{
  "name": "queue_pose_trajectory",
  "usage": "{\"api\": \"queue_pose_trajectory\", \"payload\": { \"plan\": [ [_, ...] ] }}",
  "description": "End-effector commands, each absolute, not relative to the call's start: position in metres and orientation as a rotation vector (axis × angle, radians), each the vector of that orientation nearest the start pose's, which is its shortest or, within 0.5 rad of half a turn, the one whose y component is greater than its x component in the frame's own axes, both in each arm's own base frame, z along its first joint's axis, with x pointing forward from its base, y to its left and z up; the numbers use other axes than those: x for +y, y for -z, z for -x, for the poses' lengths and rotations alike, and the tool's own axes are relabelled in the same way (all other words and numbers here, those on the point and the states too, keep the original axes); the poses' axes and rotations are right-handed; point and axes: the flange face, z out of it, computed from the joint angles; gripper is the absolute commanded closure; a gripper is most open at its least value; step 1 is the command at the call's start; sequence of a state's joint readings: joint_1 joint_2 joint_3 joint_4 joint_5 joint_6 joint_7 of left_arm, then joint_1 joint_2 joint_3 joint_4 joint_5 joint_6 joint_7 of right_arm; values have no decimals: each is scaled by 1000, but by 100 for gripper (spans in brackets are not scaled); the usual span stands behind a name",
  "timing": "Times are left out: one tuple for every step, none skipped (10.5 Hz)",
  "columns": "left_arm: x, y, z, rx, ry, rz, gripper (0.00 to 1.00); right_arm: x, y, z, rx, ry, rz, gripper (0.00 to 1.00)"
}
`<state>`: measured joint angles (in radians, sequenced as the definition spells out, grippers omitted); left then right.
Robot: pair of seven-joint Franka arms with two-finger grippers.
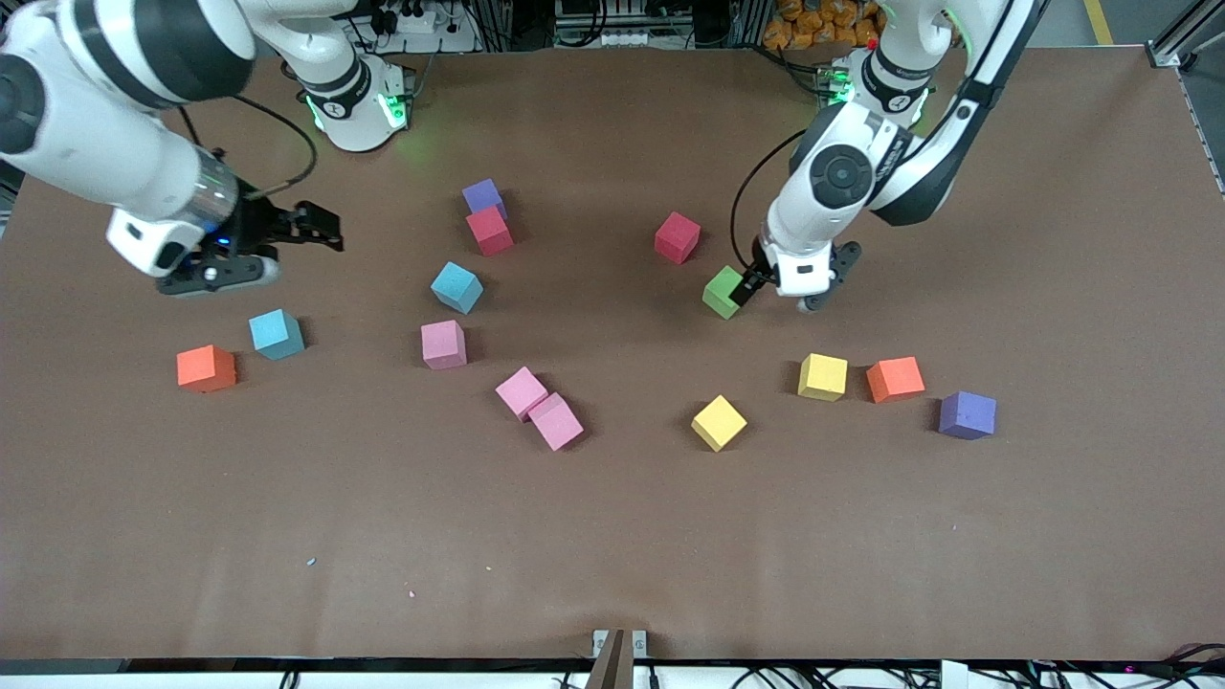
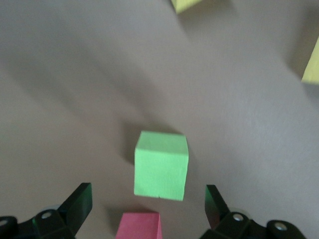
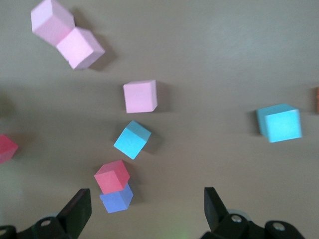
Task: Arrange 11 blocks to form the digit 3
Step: 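Close the left gripper on the green cube while the right gripper grasps red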
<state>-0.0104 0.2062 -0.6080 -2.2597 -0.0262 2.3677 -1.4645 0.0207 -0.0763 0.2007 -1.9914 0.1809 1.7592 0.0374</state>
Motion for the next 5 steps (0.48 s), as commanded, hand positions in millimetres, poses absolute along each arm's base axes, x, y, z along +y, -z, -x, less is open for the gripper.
{"api": "queue_pose_trajectory", "payload": {
  "plan": [
    [-314, -268, -435, -1298, -210, 2868, 0, 175, -449, -463, -311, -281, 2992, 0],
    [-316, -261, -434, -1294, -223, 2868, 0, 193, -433, -448, -378, -332, 2997, 0],
    [-317, -256, -433, -1295, -233, 2870, 0, 199, -414, -436, -407, -387, 3002, 0],
    [-317, -247, -433, -1289, -259, 2863, 0, 212, -404, -424, -445, -380, 3007, 0],
    [-320, -243, -429, -1235, -238, 2873, 0, 221, -393, -414, -476, -355, 3013, 0]
  ]
}}
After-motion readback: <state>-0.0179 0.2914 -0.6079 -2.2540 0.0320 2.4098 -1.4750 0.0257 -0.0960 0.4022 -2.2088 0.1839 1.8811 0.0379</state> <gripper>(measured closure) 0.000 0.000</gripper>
